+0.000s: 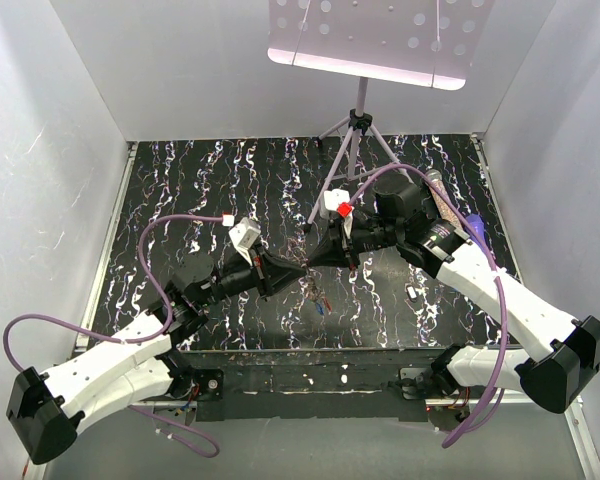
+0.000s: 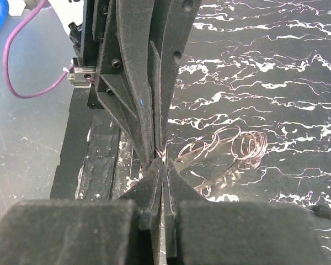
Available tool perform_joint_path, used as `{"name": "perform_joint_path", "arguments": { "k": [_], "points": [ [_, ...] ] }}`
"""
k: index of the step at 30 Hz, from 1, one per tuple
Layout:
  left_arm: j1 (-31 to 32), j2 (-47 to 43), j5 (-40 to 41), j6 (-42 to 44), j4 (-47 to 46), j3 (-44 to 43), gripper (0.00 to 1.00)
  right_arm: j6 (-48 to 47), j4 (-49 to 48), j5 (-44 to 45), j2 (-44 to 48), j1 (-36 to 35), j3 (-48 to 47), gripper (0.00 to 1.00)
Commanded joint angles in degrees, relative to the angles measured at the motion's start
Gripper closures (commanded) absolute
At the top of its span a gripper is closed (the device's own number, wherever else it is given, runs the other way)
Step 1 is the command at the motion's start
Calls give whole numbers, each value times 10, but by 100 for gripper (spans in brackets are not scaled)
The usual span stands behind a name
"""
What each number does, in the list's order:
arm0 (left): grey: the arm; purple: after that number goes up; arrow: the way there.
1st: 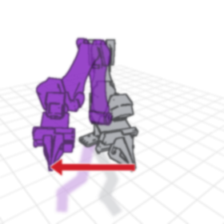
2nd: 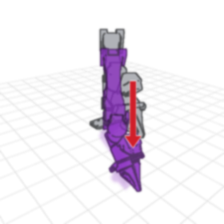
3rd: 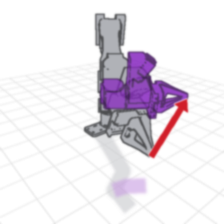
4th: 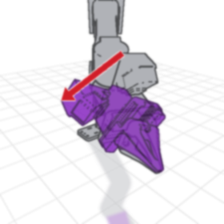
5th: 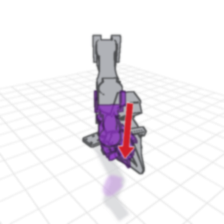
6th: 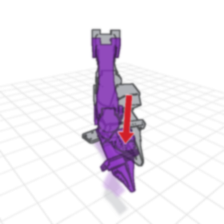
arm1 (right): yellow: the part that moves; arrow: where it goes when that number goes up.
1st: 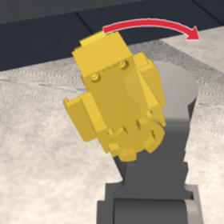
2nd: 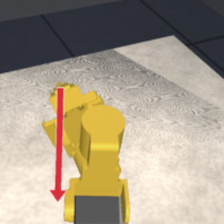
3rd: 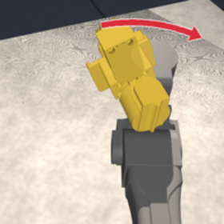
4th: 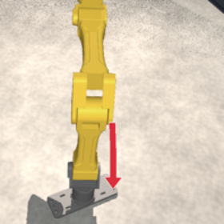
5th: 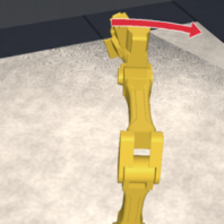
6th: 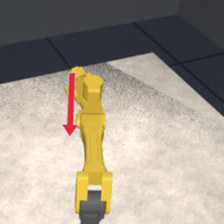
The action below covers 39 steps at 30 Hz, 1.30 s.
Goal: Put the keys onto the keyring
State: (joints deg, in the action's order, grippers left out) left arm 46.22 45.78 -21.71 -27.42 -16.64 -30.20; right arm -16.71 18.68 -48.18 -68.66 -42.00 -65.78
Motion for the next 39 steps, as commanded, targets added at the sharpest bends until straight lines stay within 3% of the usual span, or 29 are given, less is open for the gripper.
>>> {"name": "perform_joint_path", "arguments": {
  "k": [1, 12, 27, 39],
  "points": [
    [-10, -10, -34, 18, 35, -21, 100, 28, -56, -22, 12, 6, -15, 99],
    [-42, 0, -63, -2, 71, -32, 100, 55, -63, -61, 14, 13, -10, 99],
    [-44, -7, -178, 117, 23, -14, 100, 84, -71, -22, 0, 13, -6, 99],
    [-44, -39, -127, 127, 64, -1, 100, 85, -63, -28, 10, 13, -6, 99]
  ]
}}
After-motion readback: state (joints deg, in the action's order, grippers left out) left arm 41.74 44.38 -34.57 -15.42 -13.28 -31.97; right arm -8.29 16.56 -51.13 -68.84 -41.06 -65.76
